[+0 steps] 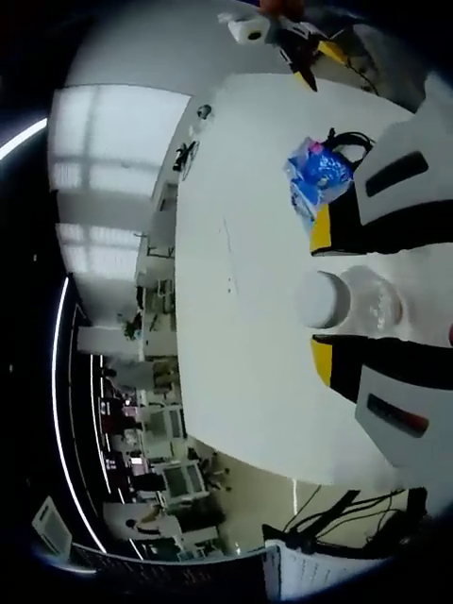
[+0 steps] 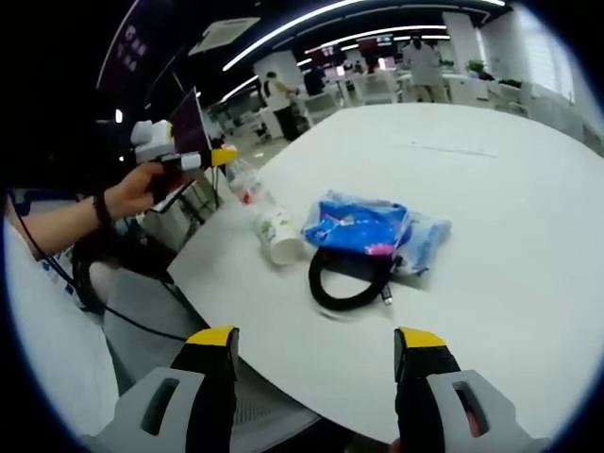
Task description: Arrange the tabletop items into an orderly group along one side of the table until the central work area is clear of visible clutter.
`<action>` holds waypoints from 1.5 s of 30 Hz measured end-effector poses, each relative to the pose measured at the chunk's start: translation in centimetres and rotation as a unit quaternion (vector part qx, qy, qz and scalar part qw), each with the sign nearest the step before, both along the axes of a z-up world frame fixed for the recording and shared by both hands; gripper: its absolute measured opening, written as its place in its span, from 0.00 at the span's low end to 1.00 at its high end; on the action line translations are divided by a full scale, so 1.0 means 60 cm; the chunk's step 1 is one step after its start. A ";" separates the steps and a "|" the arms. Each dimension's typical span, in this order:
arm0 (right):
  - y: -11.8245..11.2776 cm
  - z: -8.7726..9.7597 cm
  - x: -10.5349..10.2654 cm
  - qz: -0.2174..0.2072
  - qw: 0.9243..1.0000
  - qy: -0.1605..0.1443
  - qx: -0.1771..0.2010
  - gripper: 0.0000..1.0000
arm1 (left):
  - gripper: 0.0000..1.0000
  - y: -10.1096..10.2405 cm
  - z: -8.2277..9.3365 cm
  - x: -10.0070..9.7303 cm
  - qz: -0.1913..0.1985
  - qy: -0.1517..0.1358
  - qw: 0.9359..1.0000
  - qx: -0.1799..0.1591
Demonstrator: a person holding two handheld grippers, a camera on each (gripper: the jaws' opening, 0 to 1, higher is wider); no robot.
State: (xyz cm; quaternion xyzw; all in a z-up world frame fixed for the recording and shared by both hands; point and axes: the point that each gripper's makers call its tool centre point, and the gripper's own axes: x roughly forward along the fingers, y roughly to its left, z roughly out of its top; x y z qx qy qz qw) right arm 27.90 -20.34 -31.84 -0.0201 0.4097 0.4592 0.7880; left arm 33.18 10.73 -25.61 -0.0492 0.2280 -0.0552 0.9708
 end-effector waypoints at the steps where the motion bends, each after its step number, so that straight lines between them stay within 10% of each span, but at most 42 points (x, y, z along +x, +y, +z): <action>1: 0.000 0.000 0.000 0.000 1.000 0.000 0.000 0.68 | 0.34 0.001 -0.001 -0.002 0.013 -0.002 1.000 -0.005; 20: 0.002 0.000 -0.002 0.015 1.000 0.001 0.000 0.68 | 0.50 0.014 -0.062 -0.046 0.157 0.041 0.984 -0.070; 45: -0.028 0.008 0.010 -0.005 1.000 -0.003 -0.001 0.68 | 0.54 0.006 -0.114 -0.035 0.171 0.062 0.979 -0.092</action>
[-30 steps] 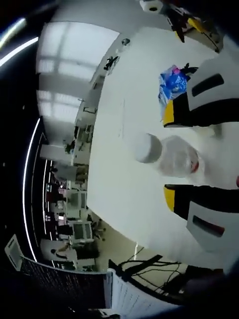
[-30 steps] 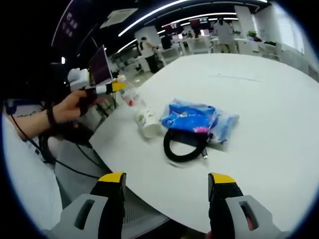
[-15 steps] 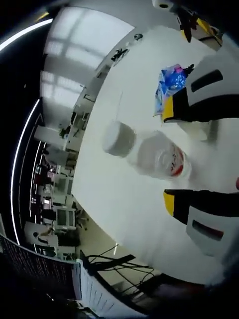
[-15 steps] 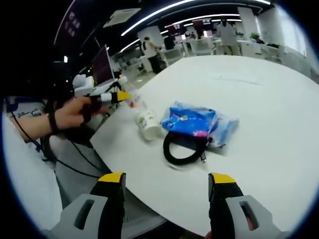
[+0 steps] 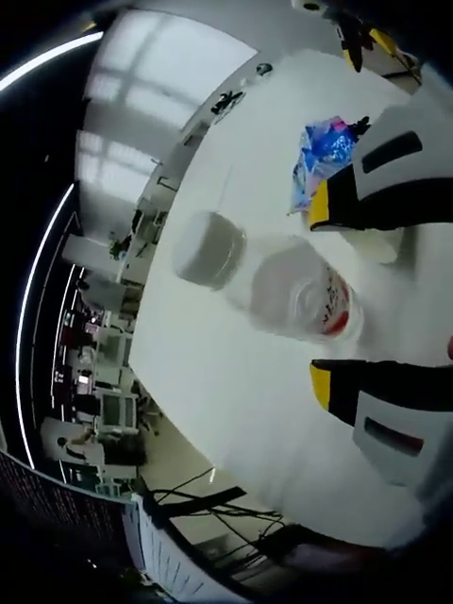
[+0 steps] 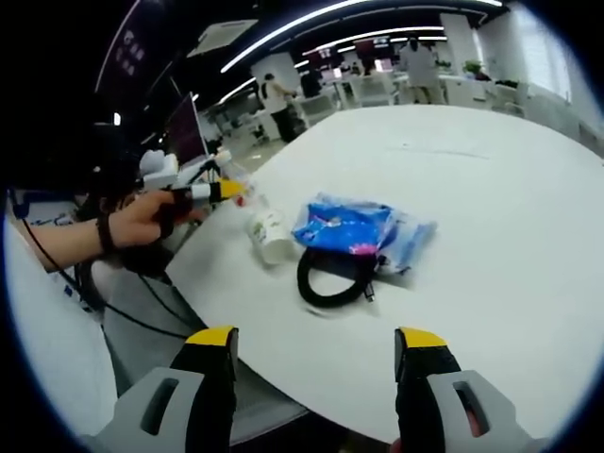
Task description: Arrange the tabletop items into an orderly group along one side of the table until the central work area is clear of visible clutter.
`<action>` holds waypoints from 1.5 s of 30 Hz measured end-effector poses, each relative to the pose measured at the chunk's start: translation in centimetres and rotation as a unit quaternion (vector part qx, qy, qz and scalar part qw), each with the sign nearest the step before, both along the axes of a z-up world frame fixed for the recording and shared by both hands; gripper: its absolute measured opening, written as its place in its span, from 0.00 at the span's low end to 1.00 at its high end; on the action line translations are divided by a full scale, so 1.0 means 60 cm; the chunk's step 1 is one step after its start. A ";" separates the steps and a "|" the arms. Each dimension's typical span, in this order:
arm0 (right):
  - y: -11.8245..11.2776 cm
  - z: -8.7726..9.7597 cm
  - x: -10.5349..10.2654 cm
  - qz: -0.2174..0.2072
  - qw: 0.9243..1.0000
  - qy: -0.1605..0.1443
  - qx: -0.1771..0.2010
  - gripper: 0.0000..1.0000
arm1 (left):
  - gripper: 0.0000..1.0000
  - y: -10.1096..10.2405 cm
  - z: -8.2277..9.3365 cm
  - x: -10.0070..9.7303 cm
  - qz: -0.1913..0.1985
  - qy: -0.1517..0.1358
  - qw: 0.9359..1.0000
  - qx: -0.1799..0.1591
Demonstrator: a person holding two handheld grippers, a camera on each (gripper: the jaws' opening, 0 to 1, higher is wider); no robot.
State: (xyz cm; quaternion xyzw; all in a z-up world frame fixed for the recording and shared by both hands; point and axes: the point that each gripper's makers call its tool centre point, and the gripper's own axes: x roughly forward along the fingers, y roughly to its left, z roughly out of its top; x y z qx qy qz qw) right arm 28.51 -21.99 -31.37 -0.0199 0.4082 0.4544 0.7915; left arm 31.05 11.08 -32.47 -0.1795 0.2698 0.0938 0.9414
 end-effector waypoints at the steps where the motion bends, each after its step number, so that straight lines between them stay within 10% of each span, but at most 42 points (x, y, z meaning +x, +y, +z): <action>1: -0.002 0.000 0.001 -0.001 1.000 0.000 -0.001 0.68 | 0.55 -0.003 -0.002 0.000 -0.001 0.001 1.000 0.000; 45: 0.000 -0.001 0.001 0.001 1.000 0.007 -0.005 0.68 | 0.33 0.035 0.007 0.017 -0.016 -0.003 0.999 0.036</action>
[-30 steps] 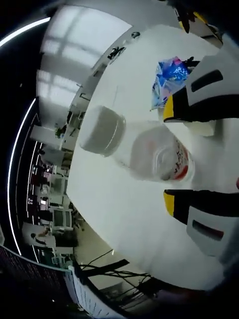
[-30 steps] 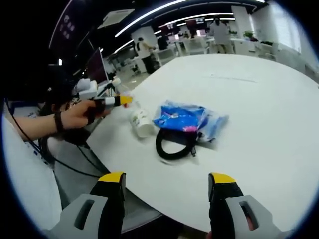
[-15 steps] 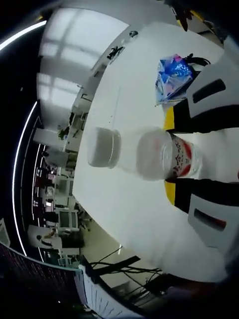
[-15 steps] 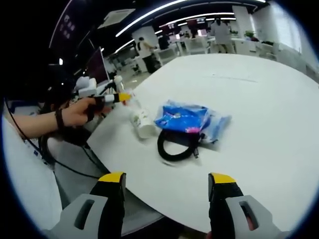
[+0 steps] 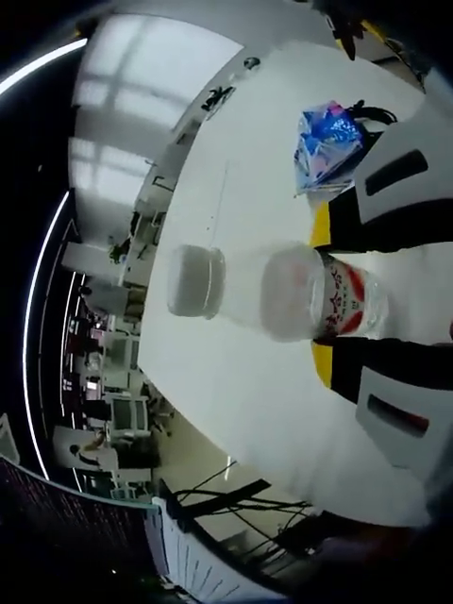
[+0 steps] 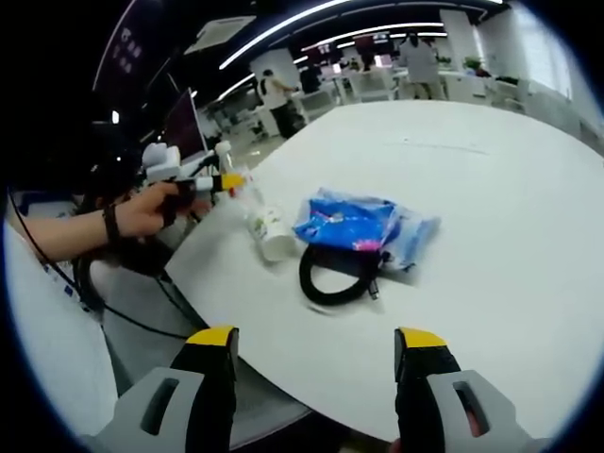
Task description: Arrange the tabletop items into an orderly group along one side of the table until the central work area is clear of visible clutter.
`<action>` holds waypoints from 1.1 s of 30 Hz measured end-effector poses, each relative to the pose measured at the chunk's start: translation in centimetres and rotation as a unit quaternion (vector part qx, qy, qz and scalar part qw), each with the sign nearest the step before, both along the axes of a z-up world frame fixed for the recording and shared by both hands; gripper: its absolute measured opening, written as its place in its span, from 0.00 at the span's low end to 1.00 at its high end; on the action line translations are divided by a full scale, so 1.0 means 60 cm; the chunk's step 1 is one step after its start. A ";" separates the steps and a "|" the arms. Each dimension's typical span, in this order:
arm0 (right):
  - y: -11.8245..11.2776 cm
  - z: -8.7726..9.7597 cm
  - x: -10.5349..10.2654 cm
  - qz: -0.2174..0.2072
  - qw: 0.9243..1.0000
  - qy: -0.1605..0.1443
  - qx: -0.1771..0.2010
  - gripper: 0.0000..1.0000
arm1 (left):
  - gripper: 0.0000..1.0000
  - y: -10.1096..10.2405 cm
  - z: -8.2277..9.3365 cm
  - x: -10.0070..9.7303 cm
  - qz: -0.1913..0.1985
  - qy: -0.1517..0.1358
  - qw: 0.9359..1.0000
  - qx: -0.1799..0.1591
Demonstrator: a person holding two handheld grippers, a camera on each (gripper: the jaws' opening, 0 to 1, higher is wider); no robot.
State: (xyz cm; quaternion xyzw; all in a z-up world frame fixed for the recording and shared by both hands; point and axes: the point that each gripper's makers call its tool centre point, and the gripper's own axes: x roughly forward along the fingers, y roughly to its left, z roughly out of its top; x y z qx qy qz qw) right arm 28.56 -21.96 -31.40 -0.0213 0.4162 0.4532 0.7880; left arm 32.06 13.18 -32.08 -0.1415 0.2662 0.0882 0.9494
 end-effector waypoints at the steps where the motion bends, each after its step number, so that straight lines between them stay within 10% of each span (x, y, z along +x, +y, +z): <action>1: 0.001 0.000 0.000 0.001 1.000 0.000 0.000 0.68 | 0.33 0.001 0.000 0.001 0.000 0.000 1.000 0.001; 33: -0.012 -0.012 0.022 -0.014 1.000 0.012 -0.012 0.68 | 0.33 0.029 0.017 0.130 -0.023 -0.006 1.000 0.019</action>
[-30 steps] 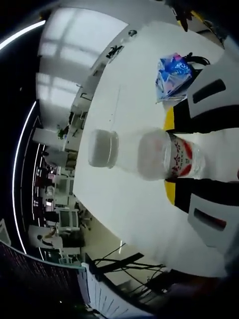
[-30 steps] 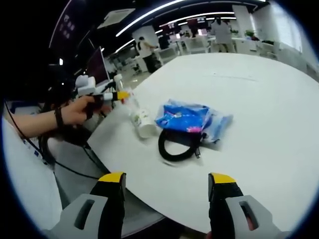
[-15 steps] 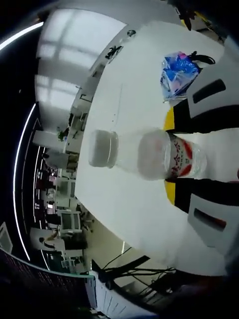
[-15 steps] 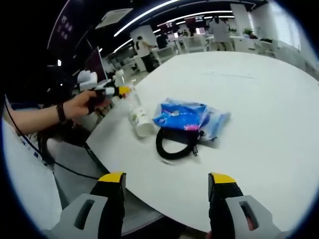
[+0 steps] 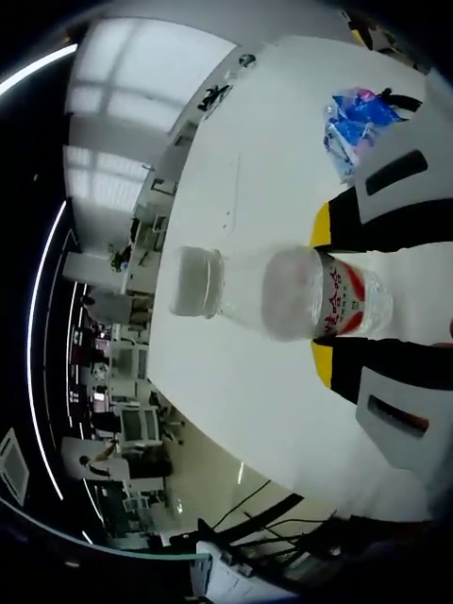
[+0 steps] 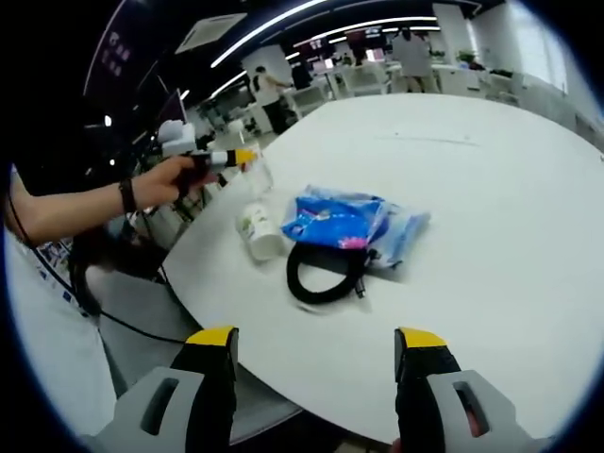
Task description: Arrange the tabletop items into an orderly group along one side of the table until the central work area is clear of visible clutter.
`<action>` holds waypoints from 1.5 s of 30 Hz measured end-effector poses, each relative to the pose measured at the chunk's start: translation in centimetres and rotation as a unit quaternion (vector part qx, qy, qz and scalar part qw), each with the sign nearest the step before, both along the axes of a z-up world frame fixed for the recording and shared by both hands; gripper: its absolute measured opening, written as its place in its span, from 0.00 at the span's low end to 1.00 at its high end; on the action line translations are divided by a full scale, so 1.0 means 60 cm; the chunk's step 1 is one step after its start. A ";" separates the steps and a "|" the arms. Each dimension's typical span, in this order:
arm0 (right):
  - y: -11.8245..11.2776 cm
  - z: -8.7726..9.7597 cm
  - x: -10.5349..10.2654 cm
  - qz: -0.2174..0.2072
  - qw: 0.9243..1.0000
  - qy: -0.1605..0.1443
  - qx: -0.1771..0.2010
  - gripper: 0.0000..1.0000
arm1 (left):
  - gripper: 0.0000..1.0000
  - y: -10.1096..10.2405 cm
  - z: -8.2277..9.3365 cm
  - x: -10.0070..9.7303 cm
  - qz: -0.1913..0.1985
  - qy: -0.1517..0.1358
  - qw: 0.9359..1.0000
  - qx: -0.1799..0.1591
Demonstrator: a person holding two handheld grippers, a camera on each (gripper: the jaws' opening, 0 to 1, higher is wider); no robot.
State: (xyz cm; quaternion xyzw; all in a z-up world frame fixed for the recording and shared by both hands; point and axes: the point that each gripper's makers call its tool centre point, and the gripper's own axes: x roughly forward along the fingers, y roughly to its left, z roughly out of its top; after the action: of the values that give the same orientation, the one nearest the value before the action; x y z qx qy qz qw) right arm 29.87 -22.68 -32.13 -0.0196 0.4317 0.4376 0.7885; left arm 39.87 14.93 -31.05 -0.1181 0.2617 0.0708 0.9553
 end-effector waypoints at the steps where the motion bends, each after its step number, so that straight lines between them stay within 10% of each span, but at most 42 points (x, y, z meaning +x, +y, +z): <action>1: -0.001 -0.001 0.001 0.000 1.000 0.000 0.000 0.68 | 0.33 0.004 0.000 0.006 -0.001 0.000 1.000 0.001; 26: -0.020 -0.021 0.011 -0.003 1.000 0.021 -0.019 0.68 | 0.33 0.070 0.000 0.117 -0.015 -0.005 0.999 0.034; 45: -0.004 -0.024 0.017 0.012 0.999 0.023 -0.021 0.68 | 0.33 0.051 -0.028 0.084 -0.018 -0.010 0.997 0.071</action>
State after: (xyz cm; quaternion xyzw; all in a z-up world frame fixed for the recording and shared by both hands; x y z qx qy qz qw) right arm 30.91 -22.93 -33.54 -0.0311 0.4580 0.4384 0.7727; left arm 44.92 17.99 -32.72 -0.0457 0.2482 0.0713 0.9650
